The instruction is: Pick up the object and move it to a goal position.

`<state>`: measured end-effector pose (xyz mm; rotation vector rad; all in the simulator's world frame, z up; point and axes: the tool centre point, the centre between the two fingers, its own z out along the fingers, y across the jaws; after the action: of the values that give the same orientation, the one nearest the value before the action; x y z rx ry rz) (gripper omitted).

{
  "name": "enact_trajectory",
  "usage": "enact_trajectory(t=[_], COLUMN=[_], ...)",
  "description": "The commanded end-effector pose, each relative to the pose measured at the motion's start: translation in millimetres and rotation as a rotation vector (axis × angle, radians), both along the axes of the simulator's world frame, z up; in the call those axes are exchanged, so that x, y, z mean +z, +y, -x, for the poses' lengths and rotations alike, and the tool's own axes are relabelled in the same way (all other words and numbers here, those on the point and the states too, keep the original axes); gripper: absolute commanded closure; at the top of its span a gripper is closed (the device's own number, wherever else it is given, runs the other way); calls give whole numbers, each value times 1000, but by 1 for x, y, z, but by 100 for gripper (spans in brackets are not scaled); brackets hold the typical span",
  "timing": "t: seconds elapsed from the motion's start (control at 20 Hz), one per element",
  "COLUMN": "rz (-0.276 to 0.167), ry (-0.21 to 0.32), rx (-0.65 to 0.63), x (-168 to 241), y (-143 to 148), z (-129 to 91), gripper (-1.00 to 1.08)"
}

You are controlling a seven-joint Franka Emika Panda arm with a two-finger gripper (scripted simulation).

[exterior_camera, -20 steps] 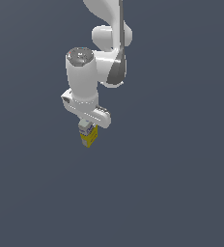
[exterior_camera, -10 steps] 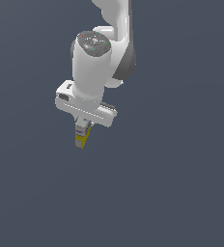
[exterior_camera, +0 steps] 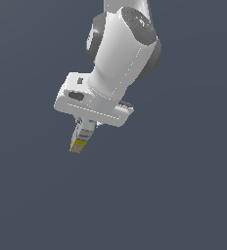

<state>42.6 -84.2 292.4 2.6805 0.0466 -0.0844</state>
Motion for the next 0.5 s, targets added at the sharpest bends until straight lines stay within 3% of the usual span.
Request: enact_trajectory(t=[0.0, 0.45], rz=[50, 236], ry=[23, 112], rx=[70, 344], x=[14, 58], y=[10, 61], z=[-12, -54], gripper=[108, 108])
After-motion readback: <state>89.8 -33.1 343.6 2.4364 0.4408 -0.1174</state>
